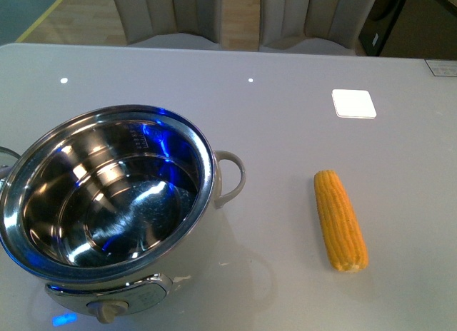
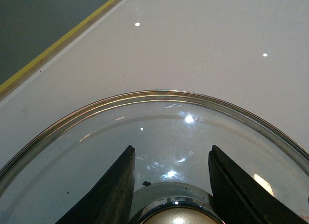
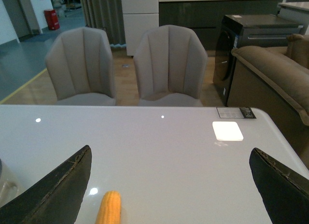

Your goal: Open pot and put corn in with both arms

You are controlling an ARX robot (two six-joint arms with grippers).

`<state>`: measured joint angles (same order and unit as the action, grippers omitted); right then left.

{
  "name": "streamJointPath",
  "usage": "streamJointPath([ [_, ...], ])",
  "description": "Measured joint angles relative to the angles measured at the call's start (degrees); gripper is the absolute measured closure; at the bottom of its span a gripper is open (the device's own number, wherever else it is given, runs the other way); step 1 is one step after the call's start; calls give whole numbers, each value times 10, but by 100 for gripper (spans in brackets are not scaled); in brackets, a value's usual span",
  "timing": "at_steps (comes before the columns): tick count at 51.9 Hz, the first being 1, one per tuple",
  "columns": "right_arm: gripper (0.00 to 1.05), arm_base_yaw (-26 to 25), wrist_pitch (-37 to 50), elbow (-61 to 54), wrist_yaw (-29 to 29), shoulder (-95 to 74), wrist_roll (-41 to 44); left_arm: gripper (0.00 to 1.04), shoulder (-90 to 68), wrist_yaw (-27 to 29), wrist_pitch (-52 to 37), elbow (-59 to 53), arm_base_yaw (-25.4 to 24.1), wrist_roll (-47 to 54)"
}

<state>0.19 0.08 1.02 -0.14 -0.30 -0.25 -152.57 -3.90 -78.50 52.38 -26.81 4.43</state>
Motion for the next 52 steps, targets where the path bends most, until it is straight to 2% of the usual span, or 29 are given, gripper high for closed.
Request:
streamJointPath([
  [10,9,0,0,0,0,0,0,64,-9,-4,-10,2,0,-13],
  [16,9,0,0,0,0,0,0,44,-10,-3,-12,1,0,-12],
  [24,9,0,0,0,0,0,0,23,-10,-1,-13,-1,0,-12],
  [28,9,0,0,0,0,0,0,8,-9,-1,-13,-3,0,-12],
  [30,9,0,0,0,0,0,0,4,-8,-1,-13,-5,0,-12],
  [33,9,0,0,0,0,0,0,9,-3,-1,-13,-12,0,-13],
  [36,9,0,0,0,0,0,0,7,17,3,-12,-28,-1,-10],
  [52,9,0,0,0,0,0,0,7,328,-5,48,-143,-38,-10],
])
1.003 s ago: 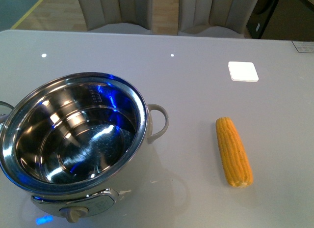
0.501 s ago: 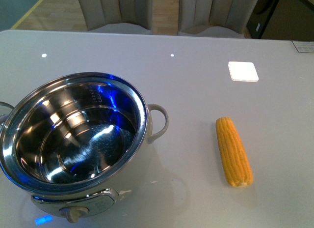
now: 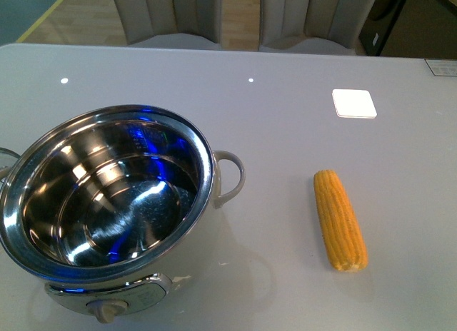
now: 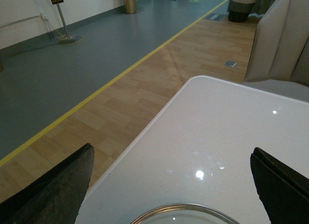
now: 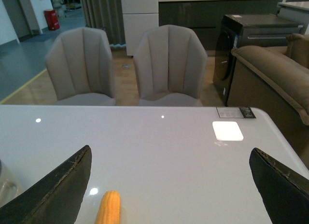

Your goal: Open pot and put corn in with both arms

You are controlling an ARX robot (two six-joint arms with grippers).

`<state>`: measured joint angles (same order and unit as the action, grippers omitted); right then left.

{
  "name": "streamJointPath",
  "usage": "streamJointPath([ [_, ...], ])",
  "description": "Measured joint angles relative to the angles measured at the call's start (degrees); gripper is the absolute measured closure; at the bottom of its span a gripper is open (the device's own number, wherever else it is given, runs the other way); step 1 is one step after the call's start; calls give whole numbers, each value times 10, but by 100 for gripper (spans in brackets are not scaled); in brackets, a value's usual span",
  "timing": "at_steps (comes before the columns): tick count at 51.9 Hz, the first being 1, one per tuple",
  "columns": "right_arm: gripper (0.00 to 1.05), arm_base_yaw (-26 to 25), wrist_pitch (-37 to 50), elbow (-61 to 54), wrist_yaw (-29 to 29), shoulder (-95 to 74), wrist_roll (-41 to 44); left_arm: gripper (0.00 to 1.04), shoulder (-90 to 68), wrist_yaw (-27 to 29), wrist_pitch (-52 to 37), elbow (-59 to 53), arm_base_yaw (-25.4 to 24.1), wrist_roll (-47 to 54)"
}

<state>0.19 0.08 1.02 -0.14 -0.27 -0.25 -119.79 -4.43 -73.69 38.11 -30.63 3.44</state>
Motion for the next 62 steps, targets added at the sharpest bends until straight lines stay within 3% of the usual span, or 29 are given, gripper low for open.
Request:
streamJointPath([
  [11,9,0,0,0,0,0,0,7,210,-53,94,-108,-13,-1],
  [25,9,0,0,0,0,0,0,8,397,-104,201,-199,9,-13],
  [29,9,0,0,0,-1,0,0,19,393,-192,118,-221,9,-23],
  [33,9,0,0,0,0,0,0,30,409,-214,92,-247,27,-27],
  [44,9,0,0,0,0,0,0,80,569,-132,170,-329,126,-31],
  [50,9,0,0,0,0,0,0,100,631,-99,215,-348,156,-31],
  [62,9,0,0,0,0,0,0,101,752,-50,312,-367,208,-33],
])
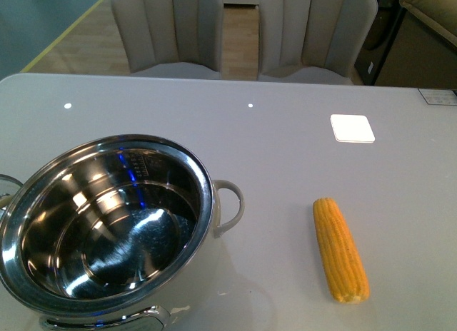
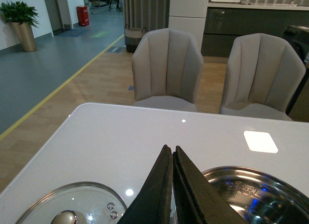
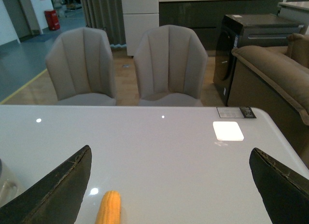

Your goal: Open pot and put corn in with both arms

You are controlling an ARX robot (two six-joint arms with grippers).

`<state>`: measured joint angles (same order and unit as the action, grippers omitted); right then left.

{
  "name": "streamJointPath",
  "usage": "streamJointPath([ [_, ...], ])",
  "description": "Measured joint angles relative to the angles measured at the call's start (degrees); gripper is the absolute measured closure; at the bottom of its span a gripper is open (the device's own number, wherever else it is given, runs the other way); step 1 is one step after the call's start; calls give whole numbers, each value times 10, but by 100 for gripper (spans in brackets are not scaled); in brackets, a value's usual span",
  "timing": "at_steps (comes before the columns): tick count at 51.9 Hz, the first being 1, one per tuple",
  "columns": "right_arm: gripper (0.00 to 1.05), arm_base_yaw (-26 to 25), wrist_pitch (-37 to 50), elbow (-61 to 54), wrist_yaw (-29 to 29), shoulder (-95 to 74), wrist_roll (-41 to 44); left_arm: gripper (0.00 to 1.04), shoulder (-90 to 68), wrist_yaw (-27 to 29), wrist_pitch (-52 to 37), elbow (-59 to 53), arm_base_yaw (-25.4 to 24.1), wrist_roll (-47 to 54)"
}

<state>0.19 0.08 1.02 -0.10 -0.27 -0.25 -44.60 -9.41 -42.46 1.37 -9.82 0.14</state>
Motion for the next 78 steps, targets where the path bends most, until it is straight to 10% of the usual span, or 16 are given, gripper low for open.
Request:
streamJointPath([
  [22,9,0,0,0,0,0,0,101,160,88,141,-6,94,0],
  [78,9,0,0,0,0,0,0,101,440,94,422,-6,97,0],
])
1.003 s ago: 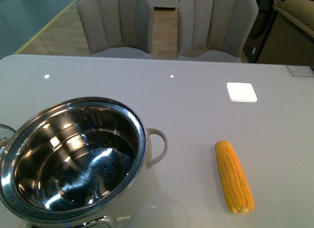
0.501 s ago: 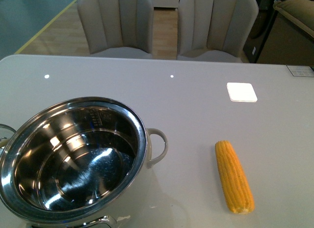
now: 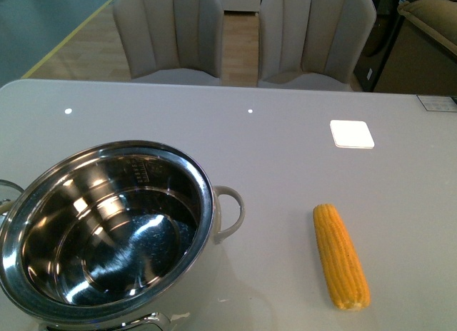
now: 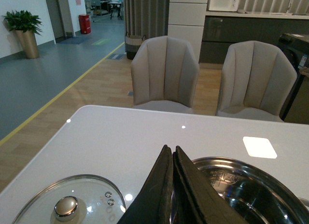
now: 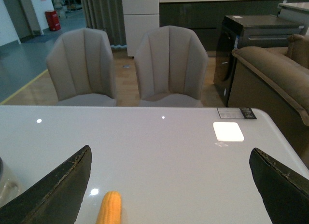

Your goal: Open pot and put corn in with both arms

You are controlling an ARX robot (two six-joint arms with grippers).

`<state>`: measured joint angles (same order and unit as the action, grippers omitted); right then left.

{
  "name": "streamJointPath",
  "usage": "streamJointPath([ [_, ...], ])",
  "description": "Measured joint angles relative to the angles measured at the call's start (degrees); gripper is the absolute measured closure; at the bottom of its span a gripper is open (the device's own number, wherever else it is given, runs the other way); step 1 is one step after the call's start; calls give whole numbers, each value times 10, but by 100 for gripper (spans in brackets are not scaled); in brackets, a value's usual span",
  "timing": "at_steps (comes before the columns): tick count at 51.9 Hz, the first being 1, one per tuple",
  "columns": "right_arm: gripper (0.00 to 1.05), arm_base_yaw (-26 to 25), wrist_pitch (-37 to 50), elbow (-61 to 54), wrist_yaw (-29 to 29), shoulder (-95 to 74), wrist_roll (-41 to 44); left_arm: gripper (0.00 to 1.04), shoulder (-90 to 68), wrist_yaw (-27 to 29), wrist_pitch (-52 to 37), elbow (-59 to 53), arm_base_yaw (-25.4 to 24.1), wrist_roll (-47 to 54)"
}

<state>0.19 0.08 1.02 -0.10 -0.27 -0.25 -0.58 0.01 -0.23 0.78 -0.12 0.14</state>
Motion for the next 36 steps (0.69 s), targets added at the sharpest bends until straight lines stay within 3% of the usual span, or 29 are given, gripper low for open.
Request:
streamJointPath([
  [20,9,0,0,0,0,0,0,101,2,0,2,0,0,0],
  [23,9,0,-65,24,-3,-29,-23,101,2,0,2,0,0,0],
  [28,9,-2,-226,95,-3,-165,-76,88,2,0,2,0,0,0],
  [36,9,-4,-218,101,-8,-285,-90,64,2,0,2,0,0,0],
])
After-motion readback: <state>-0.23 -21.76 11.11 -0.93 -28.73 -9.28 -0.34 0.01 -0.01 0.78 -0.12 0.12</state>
